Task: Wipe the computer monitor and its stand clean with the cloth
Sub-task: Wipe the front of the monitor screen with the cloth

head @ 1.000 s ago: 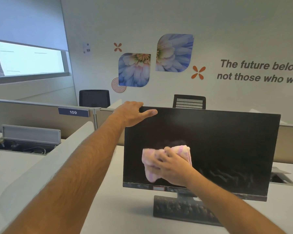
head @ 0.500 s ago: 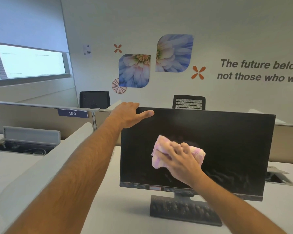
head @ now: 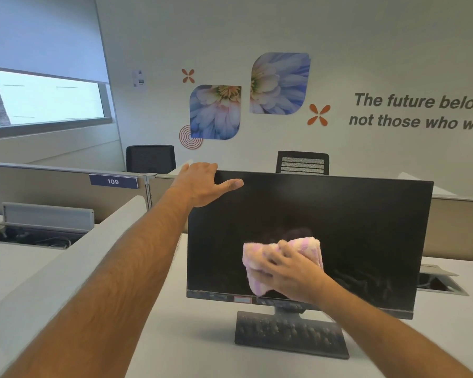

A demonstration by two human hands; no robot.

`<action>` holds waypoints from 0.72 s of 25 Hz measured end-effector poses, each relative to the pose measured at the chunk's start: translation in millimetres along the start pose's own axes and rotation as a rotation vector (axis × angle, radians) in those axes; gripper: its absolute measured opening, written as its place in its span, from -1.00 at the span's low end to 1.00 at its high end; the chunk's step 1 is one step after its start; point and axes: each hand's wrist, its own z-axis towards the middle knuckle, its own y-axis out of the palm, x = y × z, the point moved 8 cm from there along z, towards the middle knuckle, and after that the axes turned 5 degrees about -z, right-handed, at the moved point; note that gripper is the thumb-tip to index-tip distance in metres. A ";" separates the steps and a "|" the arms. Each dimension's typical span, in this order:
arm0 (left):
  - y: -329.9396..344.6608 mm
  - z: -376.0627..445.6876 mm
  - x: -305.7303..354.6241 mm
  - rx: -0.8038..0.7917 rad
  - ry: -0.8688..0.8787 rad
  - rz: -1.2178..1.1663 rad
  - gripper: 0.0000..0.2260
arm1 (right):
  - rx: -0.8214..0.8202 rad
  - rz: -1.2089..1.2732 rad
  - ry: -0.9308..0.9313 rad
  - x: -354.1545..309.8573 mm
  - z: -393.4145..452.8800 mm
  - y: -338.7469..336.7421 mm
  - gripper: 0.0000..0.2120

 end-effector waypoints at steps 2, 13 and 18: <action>0.3 -1.1 0.9 -0.004 0.000 0.009 0.00 | -0.011 -0.025 0.004 6.0 -5.9 -3.3 -0.26; -3.9 -4.1 29.0 0.014 0.042 -0.013 -0.15 | 0.023 0.051 0.320 52.0 -29.7 -0.8 -0.35; -1.2 -1.1 34.9 0.019 0.053 0.002 -0.22 | -0.051 -0.012 -0.017 11.3 -41.6 9.8 -0.25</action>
